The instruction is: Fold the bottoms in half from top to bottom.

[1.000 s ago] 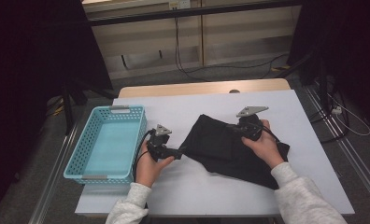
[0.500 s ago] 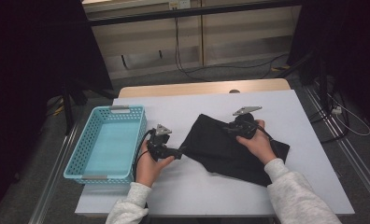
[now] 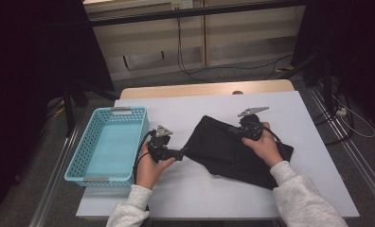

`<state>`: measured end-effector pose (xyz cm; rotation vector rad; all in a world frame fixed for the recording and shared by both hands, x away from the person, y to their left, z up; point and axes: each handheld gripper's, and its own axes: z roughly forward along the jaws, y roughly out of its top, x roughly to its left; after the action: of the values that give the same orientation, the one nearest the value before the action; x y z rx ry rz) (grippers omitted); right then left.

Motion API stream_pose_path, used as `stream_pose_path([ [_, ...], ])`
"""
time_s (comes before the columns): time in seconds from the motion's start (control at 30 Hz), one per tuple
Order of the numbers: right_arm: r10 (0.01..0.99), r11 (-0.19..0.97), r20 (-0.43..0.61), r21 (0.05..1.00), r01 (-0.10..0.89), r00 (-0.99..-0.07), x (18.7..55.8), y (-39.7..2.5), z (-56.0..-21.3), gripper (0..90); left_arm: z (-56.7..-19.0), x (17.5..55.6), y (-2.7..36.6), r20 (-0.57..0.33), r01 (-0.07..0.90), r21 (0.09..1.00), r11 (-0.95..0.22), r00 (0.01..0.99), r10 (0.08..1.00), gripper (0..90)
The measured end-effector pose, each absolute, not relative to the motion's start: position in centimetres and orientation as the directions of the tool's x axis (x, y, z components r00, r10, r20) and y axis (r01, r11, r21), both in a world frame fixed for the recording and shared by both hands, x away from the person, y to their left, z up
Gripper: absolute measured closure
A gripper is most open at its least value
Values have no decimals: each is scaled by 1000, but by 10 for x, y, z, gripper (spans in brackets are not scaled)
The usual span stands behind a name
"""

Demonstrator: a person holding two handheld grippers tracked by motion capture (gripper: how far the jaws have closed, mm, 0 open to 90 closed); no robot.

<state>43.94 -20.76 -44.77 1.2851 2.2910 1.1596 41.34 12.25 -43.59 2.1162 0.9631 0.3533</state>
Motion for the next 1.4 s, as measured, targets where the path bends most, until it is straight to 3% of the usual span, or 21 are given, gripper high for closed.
stream_pose_path([
  [1.4,827,213,199,755,621,-526,407,-247,-434,839,-429,419,126,-77,524,763,-379,656,751,123],
])
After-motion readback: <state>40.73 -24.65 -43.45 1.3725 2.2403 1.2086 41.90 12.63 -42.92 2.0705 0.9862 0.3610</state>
